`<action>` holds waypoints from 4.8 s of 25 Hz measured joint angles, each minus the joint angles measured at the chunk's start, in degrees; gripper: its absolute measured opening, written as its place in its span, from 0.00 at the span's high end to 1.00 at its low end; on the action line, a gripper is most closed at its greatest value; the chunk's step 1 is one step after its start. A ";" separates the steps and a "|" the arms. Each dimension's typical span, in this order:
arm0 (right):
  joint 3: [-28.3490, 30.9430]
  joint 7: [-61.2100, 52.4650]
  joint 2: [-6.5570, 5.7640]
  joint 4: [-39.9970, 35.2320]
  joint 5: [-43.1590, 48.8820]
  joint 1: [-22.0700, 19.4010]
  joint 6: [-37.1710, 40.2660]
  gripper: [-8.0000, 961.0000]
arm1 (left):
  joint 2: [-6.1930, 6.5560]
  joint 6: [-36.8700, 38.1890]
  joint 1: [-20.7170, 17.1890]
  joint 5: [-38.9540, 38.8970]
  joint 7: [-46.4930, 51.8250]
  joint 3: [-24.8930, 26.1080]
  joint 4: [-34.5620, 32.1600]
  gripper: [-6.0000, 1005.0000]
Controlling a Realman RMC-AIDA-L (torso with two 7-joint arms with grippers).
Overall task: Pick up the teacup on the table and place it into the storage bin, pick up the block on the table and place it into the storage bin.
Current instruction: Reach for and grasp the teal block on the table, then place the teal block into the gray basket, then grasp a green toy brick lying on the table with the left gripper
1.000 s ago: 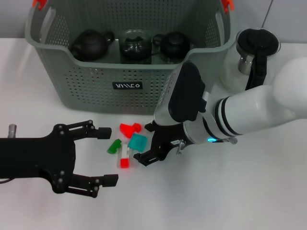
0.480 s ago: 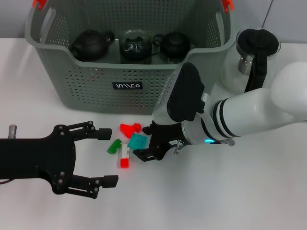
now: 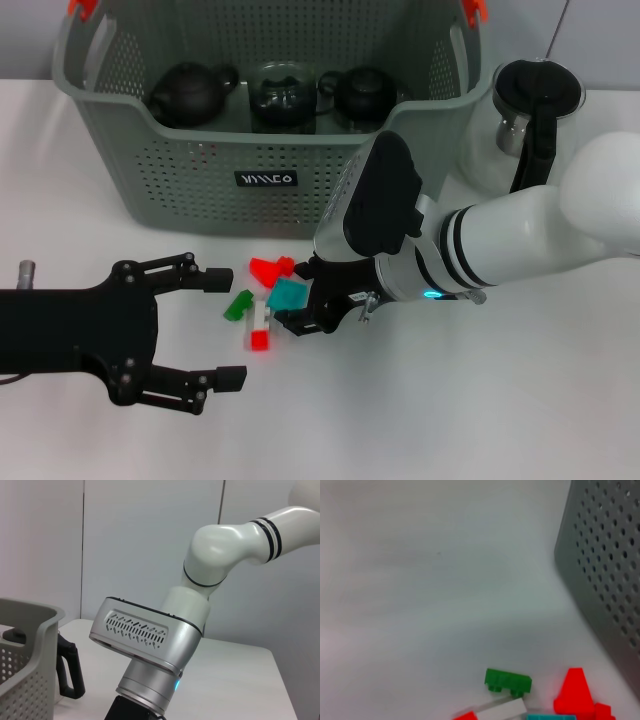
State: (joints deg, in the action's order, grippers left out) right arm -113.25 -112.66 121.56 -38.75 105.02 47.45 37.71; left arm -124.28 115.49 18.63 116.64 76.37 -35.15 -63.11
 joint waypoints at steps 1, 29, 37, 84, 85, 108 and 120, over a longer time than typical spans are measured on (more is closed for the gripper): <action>0.00 0.00 0.01 0.00 0.00 0.01 -0.07 0.31 | 0.00 0.00 0.00 0.00 0.00 0.00 0.00 0.05; -0.49 0.49 0.17 0.96 -0.87 0.31 -0.89 0.46 | 0.00 -0.44 0.00 -0.01 0.00 0.00 0.00 0.05; -0.59 0.51 0.17 1.40 -0.87 0.62 -0.89 0.46 | 0.00 -0.45 0.00 -0.01 0.00 0.00 0.00 0.05; 35.57 1.94 -1.99 -21.60 6.76 -9.23 42.00 0.55 | 0.09 -0.04 0.00 -0.06 0.60 0.79 0.00 0.06; 37.67 1.78 -1.88 -22.91 6.65 -9.14 44.29 0.55 | 0.09 -0.02 0.01 -0.06 0.61 0.94 0.00 0.06; 49.37 -1.76 -1.75 -6.70 12.52 9.88 14.78 0.55 | 0.09 0.23 0.09 -0.44 0.51 1.28 0.00 0.06; 48.83 -0.81 -1.41 -16.59 7.29 4.06 22.41 0.15 | 0.09 0.12 0.09 -0.51 0.42 1.32 0.00 0.06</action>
State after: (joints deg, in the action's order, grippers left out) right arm -64.42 -113.47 120.14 -55.33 112.31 51.51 60.12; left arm -124.19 115.61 18.72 116.12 76.79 -33.83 -63.10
